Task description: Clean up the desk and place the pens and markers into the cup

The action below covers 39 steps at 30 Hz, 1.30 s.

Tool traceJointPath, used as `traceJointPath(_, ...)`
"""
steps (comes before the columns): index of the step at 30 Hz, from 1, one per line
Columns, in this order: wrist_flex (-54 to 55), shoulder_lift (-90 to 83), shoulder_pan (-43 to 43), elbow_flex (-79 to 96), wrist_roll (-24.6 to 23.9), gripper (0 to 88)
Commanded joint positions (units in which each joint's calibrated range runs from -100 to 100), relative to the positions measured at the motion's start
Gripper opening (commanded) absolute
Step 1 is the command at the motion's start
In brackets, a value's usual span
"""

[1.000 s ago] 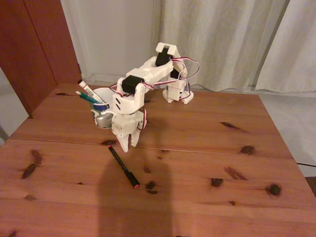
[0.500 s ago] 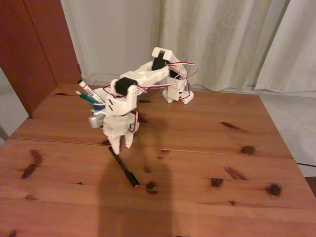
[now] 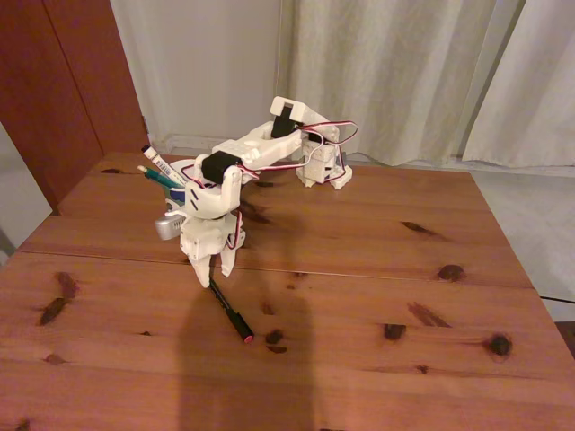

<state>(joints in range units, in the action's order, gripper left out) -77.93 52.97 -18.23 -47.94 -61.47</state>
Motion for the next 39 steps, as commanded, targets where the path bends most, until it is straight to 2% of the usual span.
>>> traceJointPath(1,0.04,-0.88,-1.20,-2.47,1.80,17.4)
traceJointPath(7,0.04,-0.88,-2.40,-2.65,3.27,17.4)
traceJointPath(21,0.21,0.61,-2.08,-3.01,3.27,17.4)
traceJointPath(34,5.12,2.10,-2.00,-2.92,3.27,17.3)
traceJointPath(37,5.12,2.10,-2.00,-2.92,3.27,12.7)
traceJointPath(39,5.12,2.10,-2.00,-2.92,3.27,5.1)
